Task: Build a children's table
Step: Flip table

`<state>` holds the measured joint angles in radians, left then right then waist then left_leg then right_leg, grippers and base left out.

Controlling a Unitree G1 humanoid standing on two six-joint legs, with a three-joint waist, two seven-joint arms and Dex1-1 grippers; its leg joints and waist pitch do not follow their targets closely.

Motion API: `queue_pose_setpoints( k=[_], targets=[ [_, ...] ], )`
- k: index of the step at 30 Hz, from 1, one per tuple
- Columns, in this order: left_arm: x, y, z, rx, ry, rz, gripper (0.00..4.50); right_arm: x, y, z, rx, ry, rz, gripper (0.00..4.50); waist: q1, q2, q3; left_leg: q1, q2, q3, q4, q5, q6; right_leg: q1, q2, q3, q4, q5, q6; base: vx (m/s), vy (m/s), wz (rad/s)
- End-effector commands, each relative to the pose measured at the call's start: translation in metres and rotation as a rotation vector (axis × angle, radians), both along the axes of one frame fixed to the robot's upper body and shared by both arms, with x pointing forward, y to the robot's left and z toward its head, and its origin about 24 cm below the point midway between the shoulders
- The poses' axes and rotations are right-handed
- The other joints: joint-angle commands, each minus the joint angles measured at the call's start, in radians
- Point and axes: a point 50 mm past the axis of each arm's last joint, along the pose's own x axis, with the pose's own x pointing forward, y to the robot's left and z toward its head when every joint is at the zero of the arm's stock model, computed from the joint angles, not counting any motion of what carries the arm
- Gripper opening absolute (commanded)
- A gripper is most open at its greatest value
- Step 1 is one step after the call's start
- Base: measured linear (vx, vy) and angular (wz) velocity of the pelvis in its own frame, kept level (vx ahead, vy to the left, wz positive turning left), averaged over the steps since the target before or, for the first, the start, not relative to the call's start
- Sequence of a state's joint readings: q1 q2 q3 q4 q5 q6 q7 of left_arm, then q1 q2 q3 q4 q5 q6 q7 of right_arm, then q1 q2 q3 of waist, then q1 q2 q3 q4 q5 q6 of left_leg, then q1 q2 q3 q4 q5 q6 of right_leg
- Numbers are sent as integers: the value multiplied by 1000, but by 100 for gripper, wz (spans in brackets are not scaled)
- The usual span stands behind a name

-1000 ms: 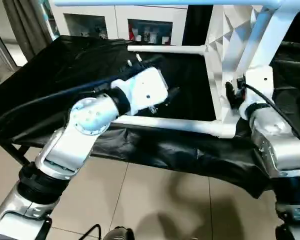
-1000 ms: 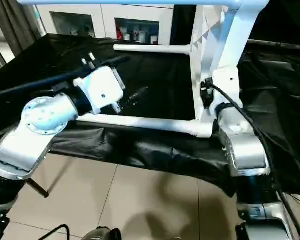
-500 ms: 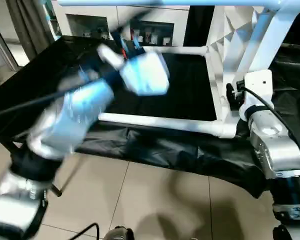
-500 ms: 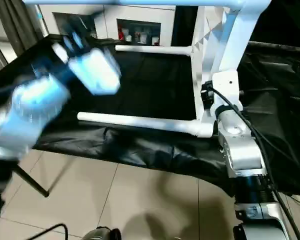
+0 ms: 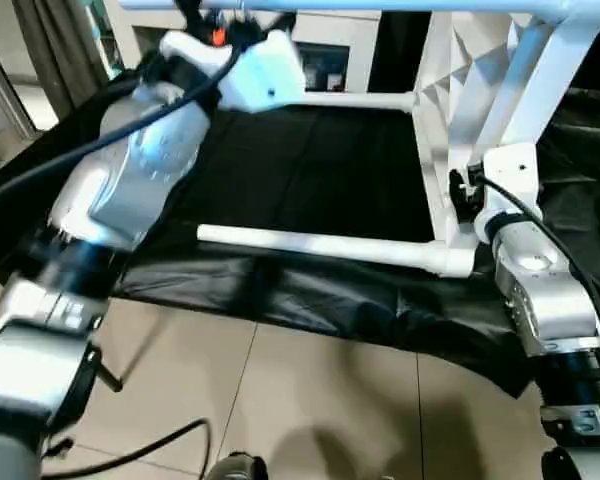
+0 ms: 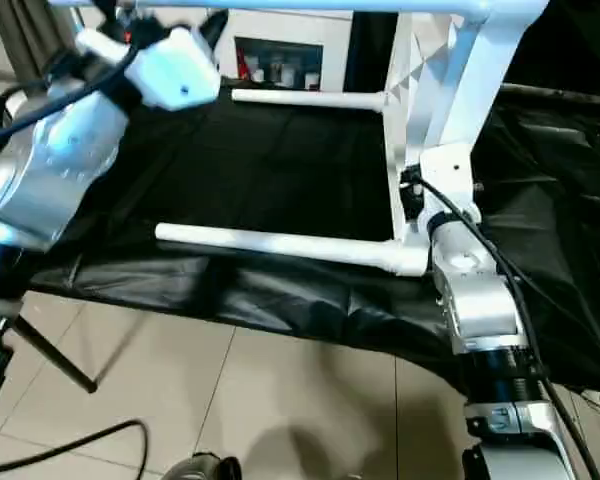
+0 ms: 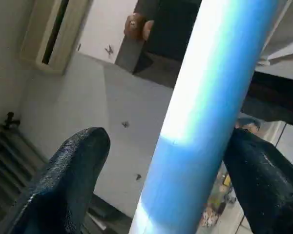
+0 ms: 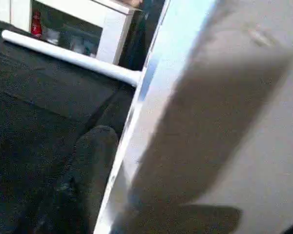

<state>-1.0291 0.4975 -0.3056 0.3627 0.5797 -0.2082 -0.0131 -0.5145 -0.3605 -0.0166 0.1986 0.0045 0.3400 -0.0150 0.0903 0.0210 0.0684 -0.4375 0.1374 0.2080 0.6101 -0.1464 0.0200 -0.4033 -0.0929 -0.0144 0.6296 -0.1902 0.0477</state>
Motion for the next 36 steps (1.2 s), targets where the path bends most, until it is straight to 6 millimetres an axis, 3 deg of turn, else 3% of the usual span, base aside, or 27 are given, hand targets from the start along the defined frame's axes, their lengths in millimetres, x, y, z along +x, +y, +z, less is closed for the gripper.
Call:
queue_pose_setpoints(
  k=[1,2,4,5,9,14,18,20,26,28,31,35,36],
  targets=[
    [3,-4,1,4,-2,-11,416,1,0,5,3,-26,8,291,2,-14,-87,53,72,-47,-73,-276,-52,21,-54,19,-69,-132,-205,0,0,0],
    [5,-5,1,-15,7,-23,386,1,0,6,5,-29,10,271,3,-14,-88,54,73,-46,-72,-276,-51,21,-55,19,-69,-130,-208,0,0,0],
    [6,-6,1,-37,15,-39,386,1,1,7,7,-33,12,271,3,-15,-90,52,72,-45,-71,-261,-44,23,-55,19,-67,-107,-216,0,0,0],
    [6,-6,1,-39,17,-42,368,1,0,7,7,-34,12,247,4,-17,-91,50,72,-44,-69,-245,-34,25,-55,19,-65,-85,-223,0,0,0],
    [11,-4,1,-50,16,-22,337,2,1,8,9,-38,17,227,5,-16,-92,52,73,-43,-67,-232,-17,24,-54,18,-64,-78,-231,0,0,0],
    [15,-1,3,-69,25,-20,292,2,1,9,7,-45,23,217,4,-16,-90,53,74,-44,-69,-250,-24,24,-54,18,-66,-93,-230,0,0,0],
    [15,-1,5,-88,36,-33,282,3,0,12,-4,-52,25,216,4,-14,-90,54,74,-44,-70,-261,-27,22,-54,18,-67,-105,-231,0,0,0],
    [14,-3,8,-103,38,-53,249,3,-2,15,-14,-59,24,214,4,-14,-90,53,74,-44,-70,-262,-27,23,-55,18,-67,-102,-232,0,0,0],
    [9,-9,11,-177,69,-122,233,6,-14,30,-41,-91,7,212,5,-15,-91,53,74,-43,-67,-243,-18,26,-56,17,-66,-87,-240,0,0,0],
    [8,-8,13,-260,97,-154,231,7,-18,38,-65,-107,13,212,6,-18,-93,51,73,-41,-64,-220,-9,29,-56,17,-62,-62,-250,0,0,0],
    [9,-2,17,-446,152,-198,229,10,-24,58,-110,-135,45,212,10,-23,-93,47,70,-36,-58,-174,30,35,-59,16,-59,-34,-269,0,0,0],
    [12,10,19,-718,232,-251,229,14,-31,99,-271,-195,96,209,21,-23,-93,48,68,-30,-48,-150,63,35,-57,14,-61,-61,-290,0,0,0],
    [13,16,17,-833,261,-265,229,15,-35,123,-351,-239,101,209,27,-18,-93,49,69,-28,-44,-151,72,32,-58,15,-62,-72,-288,0,0,0]
  ],
)
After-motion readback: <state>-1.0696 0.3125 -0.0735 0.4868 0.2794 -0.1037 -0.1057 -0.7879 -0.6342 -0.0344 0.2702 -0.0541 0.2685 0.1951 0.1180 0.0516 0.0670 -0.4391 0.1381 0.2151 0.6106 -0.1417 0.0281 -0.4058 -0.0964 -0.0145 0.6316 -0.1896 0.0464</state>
